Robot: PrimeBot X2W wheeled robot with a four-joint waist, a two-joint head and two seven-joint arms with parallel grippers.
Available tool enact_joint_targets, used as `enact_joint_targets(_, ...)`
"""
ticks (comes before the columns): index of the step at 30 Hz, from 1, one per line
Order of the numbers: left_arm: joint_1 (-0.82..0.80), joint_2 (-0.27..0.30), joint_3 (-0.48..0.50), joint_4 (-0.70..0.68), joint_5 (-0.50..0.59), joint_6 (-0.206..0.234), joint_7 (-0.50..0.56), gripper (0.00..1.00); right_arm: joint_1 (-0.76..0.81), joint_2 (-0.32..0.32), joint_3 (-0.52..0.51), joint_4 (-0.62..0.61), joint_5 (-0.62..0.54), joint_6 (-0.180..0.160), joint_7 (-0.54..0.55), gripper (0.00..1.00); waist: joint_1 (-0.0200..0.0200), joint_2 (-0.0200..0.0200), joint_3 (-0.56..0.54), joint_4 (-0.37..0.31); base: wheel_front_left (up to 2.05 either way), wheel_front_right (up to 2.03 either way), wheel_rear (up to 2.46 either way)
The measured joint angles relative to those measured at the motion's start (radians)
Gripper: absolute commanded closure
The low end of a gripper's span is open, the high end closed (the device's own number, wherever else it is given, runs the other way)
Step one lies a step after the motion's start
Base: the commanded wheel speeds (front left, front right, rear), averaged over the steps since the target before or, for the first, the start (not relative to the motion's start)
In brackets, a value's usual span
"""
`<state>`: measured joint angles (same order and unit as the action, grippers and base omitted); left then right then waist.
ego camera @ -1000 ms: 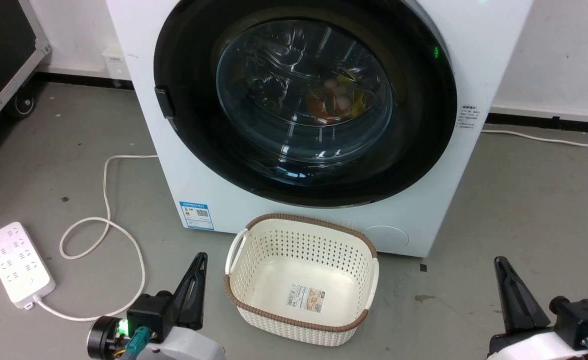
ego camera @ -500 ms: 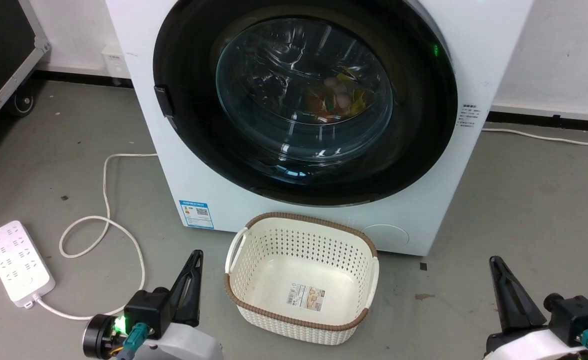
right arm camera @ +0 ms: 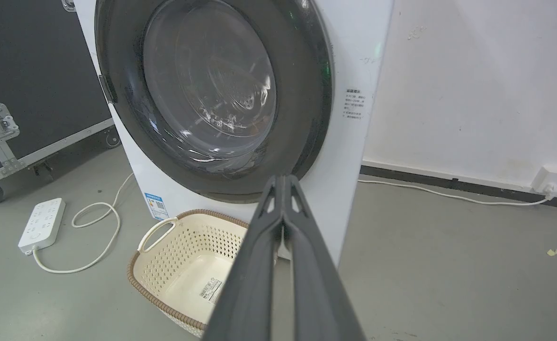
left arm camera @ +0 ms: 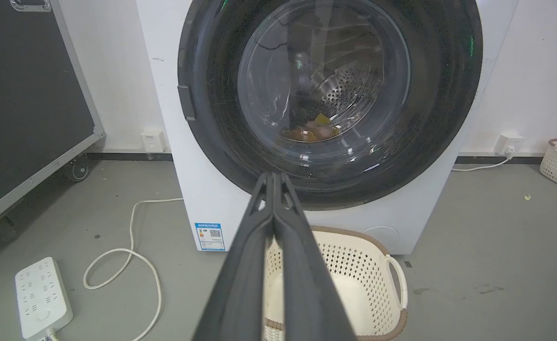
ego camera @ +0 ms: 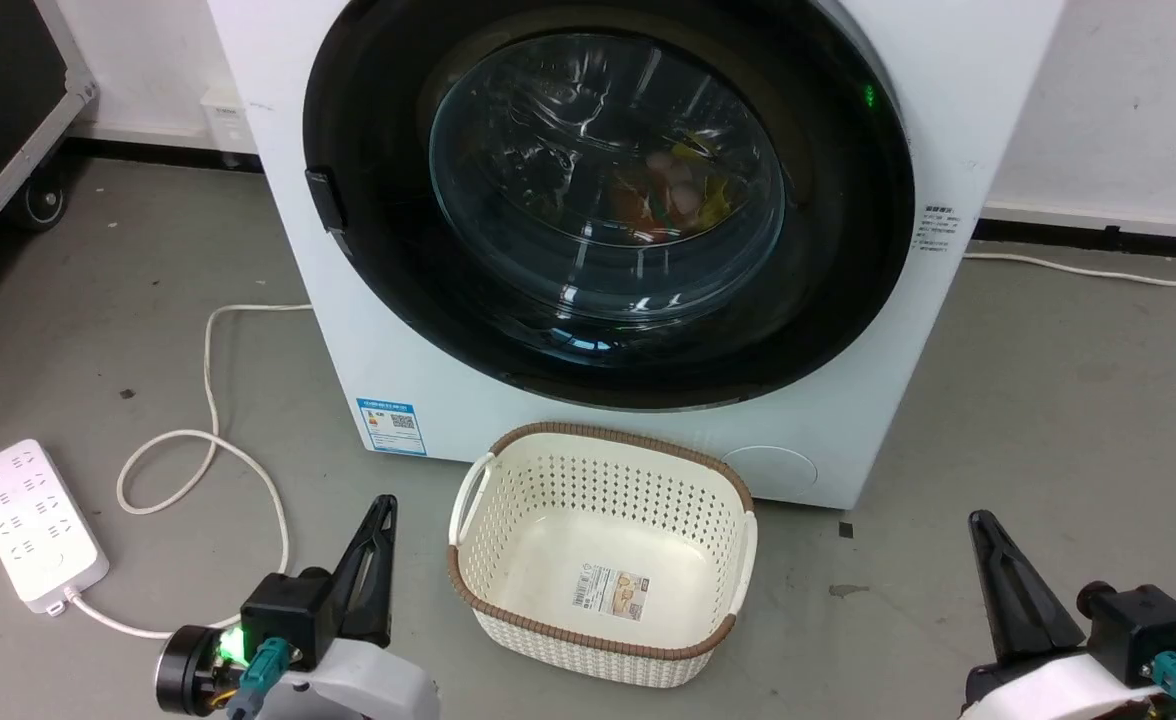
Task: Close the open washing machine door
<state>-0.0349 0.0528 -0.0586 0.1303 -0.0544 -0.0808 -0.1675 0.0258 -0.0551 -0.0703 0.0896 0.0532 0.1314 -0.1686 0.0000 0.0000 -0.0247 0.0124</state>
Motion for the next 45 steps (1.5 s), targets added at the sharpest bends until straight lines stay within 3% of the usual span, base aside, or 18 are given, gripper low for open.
enact_joint_targets(45,0.015,-0.001,0.033,-0.072,0.027,0.044,0.095,1.0,-0.006,0.0,0.04,-0.045,-0.028,0.0,0.097,1.0,0.0,0.0,0.014,-0.007,0.0,0.0,0.0)
